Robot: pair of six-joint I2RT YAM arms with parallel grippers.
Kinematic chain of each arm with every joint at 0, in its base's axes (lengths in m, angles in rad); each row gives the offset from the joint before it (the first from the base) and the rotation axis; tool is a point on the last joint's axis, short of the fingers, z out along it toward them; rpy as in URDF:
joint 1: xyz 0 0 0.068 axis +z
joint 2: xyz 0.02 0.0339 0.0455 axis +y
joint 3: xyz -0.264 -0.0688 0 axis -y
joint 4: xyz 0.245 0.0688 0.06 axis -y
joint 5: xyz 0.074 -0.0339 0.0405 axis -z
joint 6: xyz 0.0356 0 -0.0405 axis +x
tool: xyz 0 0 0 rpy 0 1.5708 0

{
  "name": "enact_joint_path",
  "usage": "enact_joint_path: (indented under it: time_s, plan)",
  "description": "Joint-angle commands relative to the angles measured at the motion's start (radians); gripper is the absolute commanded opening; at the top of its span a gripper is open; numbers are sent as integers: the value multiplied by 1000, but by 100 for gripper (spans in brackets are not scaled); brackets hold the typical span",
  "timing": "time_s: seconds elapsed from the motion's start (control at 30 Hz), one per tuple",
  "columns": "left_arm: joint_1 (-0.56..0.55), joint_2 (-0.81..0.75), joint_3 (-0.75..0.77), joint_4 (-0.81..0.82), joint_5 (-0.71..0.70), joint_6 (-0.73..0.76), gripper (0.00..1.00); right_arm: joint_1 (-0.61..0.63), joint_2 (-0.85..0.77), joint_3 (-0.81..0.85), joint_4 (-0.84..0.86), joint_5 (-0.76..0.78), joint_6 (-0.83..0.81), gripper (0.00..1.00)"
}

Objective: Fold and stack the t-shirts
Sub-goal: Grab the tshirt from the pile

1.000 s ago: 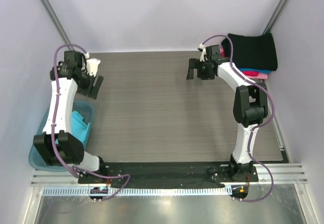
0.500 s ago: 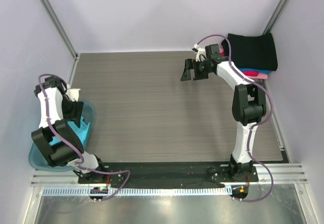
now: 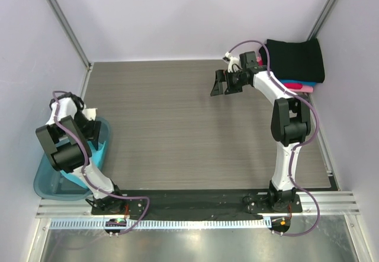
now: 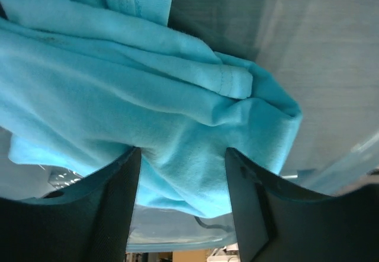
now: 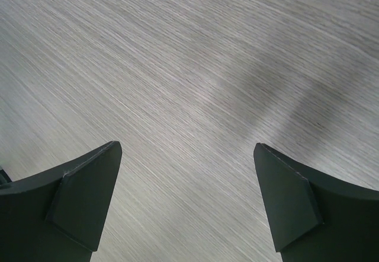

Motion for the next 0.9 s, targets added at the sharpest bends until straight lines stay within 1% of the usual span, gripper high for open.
enact_joint_path:
  time_s: [0.0, 0.03, 0.07, 0.1, 0.2, 0.23, 0.27, 0.3, 0.37, 0.4, 0.47, 0.57, 0.6, 0.63, 0.7, 0.73, 0.77, 0.8, 0.83, 0.87]
  plan:
    - [10, 34, 25, 68, -27, -9, 55, 1, -48, 52, -3, -24, -40, 100]
    - [11, 40, 20, 72, -23, -11, 50, 1, -51, 52, -6, -24, -43, 100]
    - [13, 48, 17, 76, -15, -9, 43, 3, -54, 53, -7, -24, -53, 100]
    - [13, 49, 13, 82, -9, -3, 26, 3, -59, 52, -7, -22, -58, 100]
    - [22, 17, -1, 85, 4, 5, 0, 9, -99, 55, -21, -10, -86, 100]
    - [25, -6, -6, 85, 4, 3, 0, 12, -111, 58, -42, -9, -101, 100]
    - [36, -29, -10, 87, 37, 5, 0, 17, -139, 61, -55, -10, -119, 100]
    - [39, -87, -10, 95, 46, 9, 0, 20, -149, 70, -66, -3, -153, 100]
    - [48, -145, -6, 104, 54, 18, 0, 30, -174, 87, -107, 20, -185, 100]
    - [49, -211, 19, 99, 69, 24, 0, 36, -182, 108, -134, 49, -216, 100]
    - [49, -277, 52, 87, 85, 43, 0, 56, -229, 116, -138, 98, -228, 100]
    - [51, -404, 135, 82, 134, 61, 0, 72, -309, 80, -103, 180, -296, 100]
    - [49, -433, 158, 79, 149, 69, 0, 75, -379, 32, -30, 212, -299, 100]
    - [48, -484, 204, 79, 187, 77, 0, 75, -411, 6, 15, 281, -288, 100]
    - [49, -524, 249, 78, 229, 90, 0, 75, -506, -66, 106, 367, -252, 100]
    - [49, -541, 294, 76, 255, 92, 0, 75, -525, -71, 158, 416, -232, 100]
    - [49, -556, 328, 72, 308, 86, 0, 75, -534, -63, 158, 482, -195, 100]
    - [48, -561, 361, 60, 345, 78, 0, 75, -536, -12, 142, 517, -178, 100]
    - [48, -563, 393, 52, 384, 72, 0, 75, -519, 30, 62, 539, -172, 100]
    - [46, -561, 463, 50, 463, 60, 0, 75, -509, 82, 5, 544, -178, 100]
